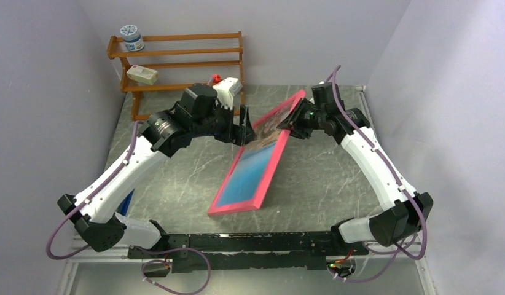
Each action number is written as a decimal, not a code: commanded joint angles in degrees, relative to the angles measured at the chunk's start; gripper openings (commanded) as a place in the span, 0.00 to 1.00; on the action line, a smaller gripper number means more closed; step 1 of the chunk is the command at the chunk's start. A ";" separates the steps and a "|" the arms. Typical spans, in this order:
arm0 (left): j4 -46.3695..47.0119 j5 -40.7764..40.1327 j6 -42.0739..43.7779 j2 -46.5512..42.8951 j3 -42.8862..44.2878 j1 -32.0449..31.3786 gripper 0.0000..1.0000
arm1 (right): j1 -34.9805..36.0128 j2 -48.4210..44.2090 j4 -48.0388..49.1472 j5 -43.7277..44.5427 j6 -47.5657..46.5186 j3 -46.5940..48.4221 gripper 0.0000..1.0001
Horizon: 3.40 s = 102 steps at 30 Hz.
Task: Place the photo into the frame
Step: Turn over the photo frame at the center of the board.
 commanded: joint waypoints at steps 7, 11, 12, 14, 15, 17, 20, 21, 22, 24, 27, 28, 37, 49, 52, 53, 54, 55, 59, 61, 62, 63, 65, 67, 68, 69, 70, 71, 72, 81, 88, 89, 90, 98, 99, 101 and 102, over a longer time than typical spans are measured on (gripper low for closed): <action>3.59 -2.46 -15.01 -0.81 -14.59 16.29 0.82 | -11.53 -1.68 2.35 -18.04 -25.25 -10.38 0.32; 4.81 2.41 -10.34 1.45 -19.78 22.04 0.87 | -13.57 1.13 2.49 -22.16 -31.64 -14.04 0.42; 4.36 3.21 -8.94 2.63 -20.22 23.20 0.87 | -14.25 1.62 2.98 -22.89 -31.98 -15.18 0.43; 3.31 5.29 -6.66 5.11 -20.78 25.63 0.88 | -15.72 2.14 5.18 -25.26 -32.87 -17.54 0.44; 3.02 6.12 -5.81 6.18 -21.16 26.57 0.88 | -16.43 2.29 6.40 -26.08 -33.00 -18.64 0.45; 3.03 7.67 -4.57 8.64 -22.03 28.27 0.87 | -18.12 2.95 9.36 -28.79 -33.55 -21.06 0.46; 4.34 9.77 -4.28 11.78 -23.55 29.92 0.87 | -20.31 4.53 13.11 -30.86 -32.38 -23.09 0.46; 5.07 10.83 -4.39 12.91 -23.99 30.27 0.86 | -20.76 5.04 14.09 -31.02 -31.75 -23.25 0.47; 5.61 11.51 -4.51 14.01 -24.25 30.52 0.85 | -20.99 5.37 15.53 -31.31 -30.95 -23.57 0.47; 6.27 12.78 -4.69 16.31 -24.47 30.89 0.83 | -21.15 5.96 18.07 -32.07 -29.68 -24.27 0.48; 7.31 13.91 -4.74 18.91 -24.66 31.02 0.81 | -21.41 6.80 19.74 -31.13 -28.50 -25.04 0.49; 7.54 14.12 -4.75 19.46 -24.82 31.04 0.81 | -21.47 6.81 20.39 -30.90 -28.06 -25.51 0.48; 9.62 14.32 -6.27 19.59 -27.41 31.30 0.80 | -23.28 1.13 31.76 -27.78 -17.69 -32.12 0.26; 10.60 14.23 -10.06 15.13 -28.49 31.31 0.80 | -30.62 -10.69 37.65 -16.02 -3.94 -38.68 0.10; 11.62 14.21 -11.39 13.54 -29.85 31.32 0.80 | -30.91 -12.95 35.96 -12.53 -2.14 -40.80 0.11; 12.07 14.26 -12.05 13.09 -30.71 31.31 0.80 | -30.92 -13.27 35.43 -12.51 -2.08 -41.49 0.11; 12.63 14.27 -12.54 12.58 -31.42 31.31 0.80 | -30.91 -13.27 34.94 -13.14 -2.16 -42.22 0.13; 13.13 14.32 -13.09 12.23 -32.02 31.31 0.80 | -30.91 -13.24 34.10 -13.75 -2.58 -43.00 0.13; 14.70 14.69 -14.60 11.24 -34.79 31.31 0.80 | -30.91 -15.18 30.74 -16.05 -4.85 -46.88 0.19; 15.24 14.81 -15.07 10.63 -36.12 31.31 0.80 | -30.91 -16.95 28.37 -17.03 -6.08 -48.99 0.23; 15.53 14.76 -15.21 10.37 -36.77 31.31 0.80 | -30.91 -17.43 27.48 -17.63 -6.80 -50.08 0.25; 15.80 14.73 -15.31 10.11 -37.38 31.31 0.80 | -30.91 -17.77 26.55 -18.11 -7.12 -51.18 0.26; 16.12 14.56 -15.47 9.78 -38.38 31.31 0.80 | -30.91 -18.48 25.10 -18.71 -7.61 -53.37 0.30; 16.36 14.54 -15.58 9.53 -39.25 31.31 0.80 | -30.91 -19.04 24.01 -18.67 -7.62 -55.34 0.34; 16.44 14.54 -15.56 9.38 -39.51 31.31 0.80 | -30.91 -19.53 23.91 -18.29 -7.29 -56.33 0.37; 16.35 14.40 -15.40 9.24 -39.72 31.31 0.80 | -30.91 -20.12 24.38 -18.09 -6.79 -57.47 0.42; 16.03 14.16 -15.19 9.14 -39.76 31.31 0.80 | -30.91 -20.56 25.62 -18.17 -6.00 -58.75 0.45; 15.68 13.90 -14.87 9.03 -39.72 31.31 0.80 | -30.91 -20.69 26.85 -18.47 -5.14 -60.39 0.48; 15.29 13.60 -14.58 9.05 -39.66 31.31 0.81 | -30.91 -20.40 28.42 -19.04 -4.40 -61.42 0.50; 12.62 12.07 -12.73 8.13 -38.75 31.31 0.81 | -30.91 -19.72 19.52 -9.37 -6.75 -59.97 0.77; 2.75 6.31 -14.99 4.53 -39.20 31.31 0.82 | -30.91 -22.39 2.20 9.96 -6.16 -50.50 0.86; 1.32 5.50 -15.54 3.39 -39.68 31.31 0.82 | -30.91 -22.42 1.28 11.64 -6.15 -49.21 0.86; -0.17 4.47 -16.40 1.83 -40.17 31.31 0.83 | -30.91 -22.38 1.43 12.33 -6.74 -47.87 0.86; 1.65 6.69 -25.86 -10.00 -51.51 31.00 0.94 | -30.88 -10.29 16.17 8.07 -12.28 -35.99 0.86; 3.04 7.81 -27.13 -10.74 -53.15 30.96 0.94 | -30.91 -7.01 17.39 7.23 -13.23 -33.94 0.86; 6.52 10.51 -29.03 -11.27 -55.96 30.72 0.94 | -30.84 -0.24 19.63 4.07 -16.25 -29.36 0.86; 8.21 11.52 -29.48 -11.13 -57.16 30.55 0.94 | -30.85 3.49 19.71 2.36 -17.45 -26.85 0.86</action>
